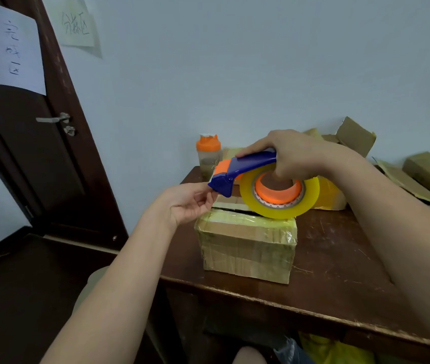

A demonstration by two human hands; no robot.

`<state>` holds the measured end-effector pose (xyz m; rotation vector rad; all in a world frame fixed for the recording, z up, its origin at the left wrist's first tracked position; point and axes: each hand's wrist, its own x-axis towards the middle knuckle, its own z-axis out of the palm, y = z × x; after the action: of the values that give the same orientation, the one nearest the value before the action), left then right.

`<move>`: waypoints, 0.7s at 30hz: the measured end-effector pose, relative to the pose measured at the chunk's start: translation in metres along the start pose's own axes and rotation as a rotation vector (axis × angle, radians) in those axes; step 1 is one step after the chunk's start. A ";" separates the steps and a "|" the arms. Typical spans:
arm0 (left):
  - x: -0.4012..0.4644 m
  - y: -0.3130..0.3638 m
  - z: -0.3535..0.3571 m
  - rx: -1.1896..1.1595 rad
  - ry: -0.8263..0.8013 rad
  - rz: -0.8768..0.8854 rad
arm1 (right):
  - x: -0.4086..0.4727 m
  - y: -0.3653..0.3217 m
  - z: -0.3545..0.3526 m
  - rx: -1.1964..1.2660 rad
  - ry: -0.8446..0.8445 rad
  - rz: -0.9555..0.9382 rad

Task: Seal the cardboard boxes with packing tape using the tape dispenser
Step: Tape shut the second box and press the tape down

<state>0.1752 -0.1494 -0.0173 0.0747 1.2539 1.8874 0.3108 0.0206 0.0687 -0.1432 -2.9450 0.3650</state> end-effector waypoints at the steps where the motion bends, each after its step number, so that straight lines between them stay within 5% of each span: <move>1: 0.000 0.000 0.000 0.013 0.014 0.001 | 0.001 0.000 0.001 0.001 -0.004 -0.005; 12: -0.003 0.024 -0.004 0.296 0.252 0.213 | -0.020 0.000 -0.005 -0.056 0.011 -0.004; 21: 0.005 0.010 -0.043 0.230 0.334 0.269 | -0.035 0.010 -0.013 -0.130 -0.015 0.009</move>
<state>0.1458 -0.1787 -0.0328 0.0523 1.7608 2.0315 0.3483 0.0287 0.0729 -0.1717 -2.9833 0.1762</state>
